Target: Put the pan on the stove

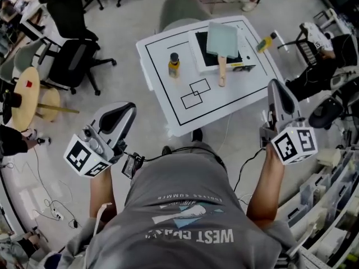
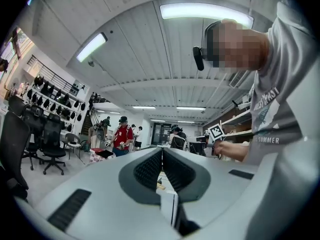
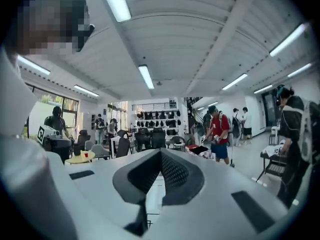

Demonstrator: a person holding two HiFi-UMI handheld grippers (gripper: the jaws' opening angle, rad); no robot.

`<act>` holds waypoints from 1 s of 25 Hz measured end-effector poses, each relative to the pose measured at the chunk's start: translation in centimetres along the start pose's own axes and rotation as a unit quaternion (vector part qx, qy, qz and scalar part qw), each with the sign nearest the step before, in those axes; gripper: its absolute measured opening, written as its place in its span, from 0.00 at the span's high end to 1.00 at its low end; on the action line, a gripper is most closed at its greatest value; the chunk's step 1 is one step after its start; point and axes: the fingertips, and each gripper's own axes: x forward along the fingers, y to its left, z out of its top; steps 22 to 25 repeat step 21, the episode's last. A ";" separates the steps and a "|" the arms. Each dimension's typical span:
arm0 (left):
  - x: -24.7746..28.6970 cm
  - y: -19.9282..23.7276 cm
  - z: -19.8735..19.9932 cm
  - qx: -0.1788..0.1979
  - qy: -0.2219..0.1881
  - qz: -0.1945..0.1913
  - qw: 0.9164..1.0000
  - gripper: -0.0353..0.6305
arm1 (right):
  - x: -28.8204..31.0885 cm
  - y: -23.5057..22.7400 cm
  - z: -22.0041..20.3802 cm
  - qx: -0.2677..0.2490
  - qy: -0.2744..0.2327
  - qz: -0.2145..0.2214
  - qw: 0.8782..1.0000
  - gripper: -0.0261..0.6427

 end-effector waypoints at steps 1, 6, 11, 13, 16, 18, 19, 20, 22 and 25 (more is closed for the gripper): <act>-0.2 -0.2 0.0 0.001 0.000 -0.005 1.000 0.94 | -0.8 0.5 0.2 -0.006 -0.004 -0.007 1.000 0.95; -1.3 -0.8 -0.3 -0.001 0.005 -0.021 1.000 0.94 | -3.7 2.5 1.0 -0.019 -0.010 -0.023 0.999 0.95; -2.1 -1.1 -0.5 -0.005 0.007 -0.036 0.999 0.94 | -5.3 3.6 0.6 -0.015 -0.006 -0.038 0.999 0.95; -2.3 -1.1 -0.5 -0.007 0.007 -0.040 0.999 0.94 | -5.6 3.9 0.4 -0.012 -0.004 -0.041 0.999 0.95; -2.4 -1.1 -0.6 -0.010 0.008 -0.046 0.999 0.94 | -5.7 4.3 0.3 -0.008 -0.002 -0.043 0.999 0.95; -2.4 -0.9 -0.9 -0.012 0.008 -0.049 0.999 0.94 | -5.6 4.5 0.2 -0.007 -0.002 -0.044 0.999 0.95; -2.4 -0.8 -1.0 -0.013 0.008 -0.050 0.999 0.94 | -5.5 4.6 0.1 -0.007 -0.001 -0.044 0.999 0.95; -2.4 -0.7 -1.2 -0.014 0.009 -0.051 0.999 0.94 | -5.4 4.7 0.0 -0.007 -0.001 -0.044 0.999 0.95; -2.5 -0.6 -1.3 -0.015 0.009 -0.052 0.998 0.94 | -5.3 4.8 -0.1 -0.007 0.000 -0.044 0.999 0.95; -2.5 -0.6 -1.3 -0.015 0.009 -0.052 0.998 0.94 | -5.3 4.8 -0.1 -0.007 0.000 -0.044 0.999 0.95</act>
